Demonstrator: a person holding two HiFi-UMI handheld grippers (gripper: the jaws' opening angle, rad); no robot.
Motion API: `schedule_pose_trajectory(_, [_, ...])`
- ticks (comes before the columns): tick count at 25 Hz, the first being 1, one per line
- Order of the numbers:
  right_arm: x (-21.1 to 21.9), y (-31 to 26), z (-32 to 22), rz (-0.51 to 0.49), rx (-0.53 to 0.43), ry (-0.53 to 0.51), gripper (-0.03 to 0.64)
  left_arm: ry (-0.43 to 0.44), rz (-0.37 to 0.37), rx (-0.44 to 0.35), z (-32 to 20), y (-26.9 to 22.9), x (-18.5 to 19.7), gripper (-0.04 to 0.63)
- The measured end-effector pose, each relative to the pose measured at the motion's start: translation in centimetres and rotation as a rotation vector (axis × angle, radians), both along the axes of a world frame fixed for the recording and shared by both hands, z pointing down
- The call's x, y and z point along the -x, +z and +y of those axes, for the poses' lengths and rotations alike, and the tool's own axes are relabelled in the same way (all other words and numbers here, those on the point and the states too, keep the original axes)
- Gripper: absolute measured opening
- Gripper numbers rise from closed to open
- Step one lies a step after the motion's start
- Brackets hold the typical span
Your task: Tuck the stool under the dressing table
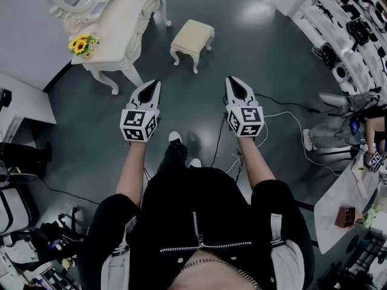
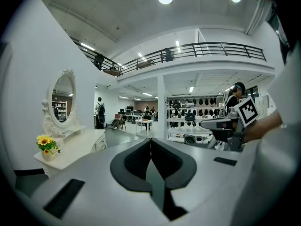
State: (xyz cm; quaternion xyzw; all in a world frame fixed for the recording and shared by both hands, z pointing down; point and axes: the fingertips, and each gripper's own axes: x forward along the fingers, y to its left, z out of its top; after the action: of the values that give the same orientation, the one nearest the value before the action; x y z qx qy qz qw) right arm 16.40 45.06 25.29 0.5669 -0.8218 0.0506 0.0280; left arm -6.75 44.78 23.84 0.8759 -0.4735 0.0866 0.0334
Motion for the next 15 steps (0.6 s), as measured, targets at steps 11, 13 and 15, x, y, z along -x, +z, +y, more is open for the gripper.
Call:
schedule_pose_trajectory(11, [-0.1,0.1,-6.5,-0.003,-0.001,0.006,0.006,0.028,0.01,-0.004,-7.3,0.3,-1.0,0.021])
schedule_pose_trajectory(13, [-0.1,0.1,-8.3,-0.01,0.004,0.009,0.006,0.04,0.012,-0.001,-9.4,0.4,-1.2,0.021])
schedule_pose_trajectory(15, [0.2,-0.1,-10.6,-0.009,0.004,0.012,0.006,0.049,0.015,-0.001,-12.0,0.4,-1.1,0.021])
